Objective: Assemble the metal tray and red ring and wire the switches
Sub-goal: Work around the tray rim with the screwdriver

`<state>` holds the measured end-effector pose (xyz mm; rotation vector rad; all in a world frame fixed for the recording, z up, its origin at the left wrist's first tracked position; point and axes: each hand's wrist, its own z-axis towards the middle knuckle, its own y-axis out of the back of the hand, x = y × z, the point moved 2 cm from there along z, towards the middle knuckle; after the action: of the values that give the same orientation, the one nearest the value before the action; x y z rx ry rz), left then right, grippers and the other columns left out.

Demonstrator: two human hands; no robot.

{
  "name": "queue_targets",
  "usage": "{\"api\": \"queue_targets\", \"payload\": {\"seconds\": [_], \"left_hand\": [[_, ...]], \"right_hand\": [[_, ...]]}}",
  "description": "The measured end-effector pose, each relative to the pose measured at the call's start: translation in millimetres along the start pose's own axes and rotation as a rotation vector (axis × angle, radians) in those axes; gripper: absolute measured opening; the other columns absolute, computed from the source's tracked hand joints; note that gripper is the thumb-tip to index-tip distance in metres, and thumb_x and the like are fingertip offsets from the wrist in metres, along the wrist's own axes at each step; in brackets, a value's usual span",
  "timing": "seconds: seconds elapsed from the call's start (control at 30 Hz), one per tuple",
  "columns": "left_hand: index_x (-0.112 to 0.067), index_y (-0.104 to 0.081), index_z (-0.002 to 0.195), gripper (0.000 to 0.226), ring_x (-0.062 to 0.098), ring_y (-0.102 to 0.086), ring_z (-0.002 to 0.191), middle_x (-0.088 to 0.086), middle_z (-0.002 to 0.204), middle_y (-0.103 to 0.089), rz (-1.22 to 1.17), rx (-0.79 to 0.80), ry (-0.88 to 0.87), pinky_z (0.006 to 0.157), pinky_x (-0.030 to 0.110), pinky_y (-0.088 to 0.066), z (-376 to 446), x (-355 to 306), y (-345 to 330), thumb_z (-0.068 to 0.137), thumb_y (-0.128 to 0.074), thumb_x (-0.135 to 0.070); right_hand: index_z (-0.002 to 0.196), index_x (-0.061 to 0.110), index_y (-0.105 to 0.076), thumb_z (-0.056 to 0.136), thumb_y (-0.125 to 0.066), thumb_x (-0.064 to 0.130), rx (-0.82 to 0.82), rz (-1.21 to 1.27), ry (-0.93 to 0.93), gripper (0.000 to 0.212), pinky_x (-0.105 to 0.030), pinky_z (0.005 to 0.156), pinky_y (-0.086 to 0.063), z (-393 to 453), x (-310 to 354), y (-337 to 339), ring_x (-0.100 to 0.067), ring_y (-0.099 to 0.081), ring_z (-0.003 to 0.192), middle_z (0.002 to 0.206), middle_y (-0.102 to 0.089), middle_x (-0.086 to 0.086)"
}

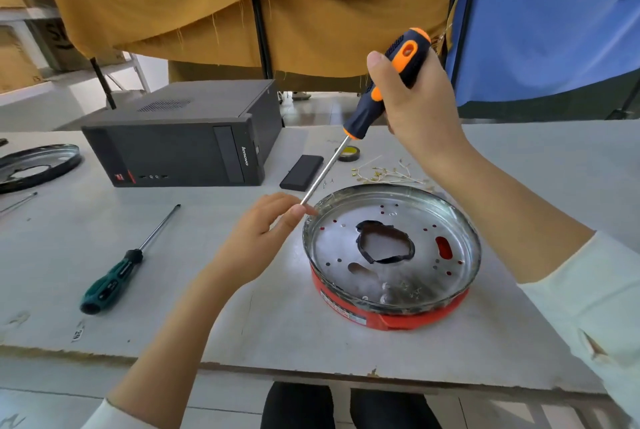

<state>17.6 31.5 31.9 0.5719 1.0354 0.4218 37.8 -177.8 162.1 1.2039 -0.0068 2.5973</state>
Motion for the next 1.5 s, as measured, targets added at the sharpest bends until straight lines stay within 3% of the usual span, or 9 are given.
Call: {"api": "queue_targets", "payload": {"seconds": [0.1,0.27,0.33,0.47,0.63,0.8,0.97,1.1,1.5], "left_hand": [[-0.047,-0.057,0.114,0.034,-0.011,-0.05,0.113,-0.032,0.115,-0.058,-0.278,-0.077,0.147,0.088,0.008,-0.034,-6.1,0.6,-11.2,0.093,-0.036,-0.063],[-0.043,-0.036,0.139,0.046,0.004,-0.041,0.131,-0.015,0.145,-0.041,-0.508,-0.084,0.363,0.109,0.028,-0.033,-14.1,20.0,-55.5,0.094,-0.042,-0.051],[-0.04,-0.034,0.141,0.044,0.009,-0.042,0.133,-0.011,0.148,-0.04,-0.574,-0.092,0.414,0.116,0.038,-0.03,-11.4,24.4,-67.7,0.098,-0.043,-0.043],[-0.03,-0.047,0.133,0.034,0.013,-0.054,0.125,-0.006,0.135,-0.058,-0.751,-0.099,0.393,0.109,0.038,-0.039,-4.5,26.0,-81.8,0.1,-0.042,-0.029],[-0.018,-0.048,0.137,0.042,0.007,-0.055,0.122,-0.005,0.134,-0.059,-0.747,-0.143,0.324,0.093,0.019,-0.048,-7.8,27.4,-86.4,0.098,-0.038,-0.029],[-0.014,-0.046,0.139,0.039,0.011,-0.051,0.127,-0.002,0.138,-0.056,-0.721,-0.139,0.323,0.109,0.035,-0.038,-7.8,24.7,-85.1,0.102,-0.034,-0.02],[-0.018,-0.046,0.139,0.054,0.007,-0.053,0.125,-0.005,0.136,-0.058,-0.713,-0.127,0.335,0.105,0.03,-0.041,-8.4,26.2,-86.0,0.088,-0.041,-0.036],[-0.019,-0.047,0.138,0.053,0.005,-0.054,0.123,-0.008,0.134,-0.059,-0.717,-0.12,0.324,0.1,0.022,-0.045,-7.9,27.0,-86.2,0.088,-0.041,-0.035],[-0.02,-0.047,0.138,0.053,0.005,-0.053,0.123,-0.008,0.134,-0.058,-0.702,-0.136,0.332,0.104,0.027,-0.042,-9.3,23.3,-84.8,0.087,-0.042,-0.034]], "right_hand": [[0.077,0.025,-0.04,0.093,-0.058,0.033,-0.015,-0.027,0.048,0.025,-0.009,0.055,-0.036,5.0,12.2,15.0,0.002,-0.042,0.053,0.065,-0.043,0.01],[0.074,0.028,-0.04,0.089,-0.059,0.029,-0.069,0.002,0.063,0.024,-0.009,0.053,-0.036,5.3,13.2,41.4,0.001,-0.042,0.052,0.06,-0.042,0.014],[0.073,0.028,-0.041,0.085,-0.058,0.031,-0.058,0.03,0.056,0.021,-0.012,0.053,-0.039,4.3,11.0,48.6,-0.001,-0.041,0.054,0.056,-0.042,0.017],[0.073,0.027,-0.04,0.083,-0.056,0.032,0.04,0.001,0.076,0.02,-0.007,0.051,-0.036,1.4,6.1,51.4,0.001,-0.041,0.053,0.053,-0.042,0.022],[0.076,0.03,-0.04,0.084,-0.057,0.031,0.177,-0.021,0.15,0.019,-0.009,0.055,-0.037,-6.1,3.2,39.0,0.001,-0.041,0.056,0.056,-0.042,0.023],[0.076,0.03,-0.037,0.087,-0.058,0.027,0.31,-0.019,0.244,0.024,-0.008,0.057,-0.035,-14.6,13.2,20.5,0.0,-0.04,0.055,0.056,-0.041,0.02],[0.079,0.033,-0.038,0.088,-0.059,0.027,0.414,-0.06,0.287,0.024,-0.009,0.057,-0.037,-23.6,15.7,8.8,0.001,-0.044,0.056,0.058,-0.046,0.022],[0.079,0.033,-0.038,0.089,-0.059,0.028,0.417,-0.064,0.298,0.024,-0.01,0.056,-0.037,-22.7,16.9,9.8,0.0,-0.045,0.056,0.058,-0.047,0.021],[0.077,0.032,-0.037,0.088,-0.058,0.029,0.4,-0.071,0.287,0.024,-0.007,0.056,-0.037,-21.2,13.8,14.3,0.003,-0.044,0.054,0.058,-0.046,0.022]]}}
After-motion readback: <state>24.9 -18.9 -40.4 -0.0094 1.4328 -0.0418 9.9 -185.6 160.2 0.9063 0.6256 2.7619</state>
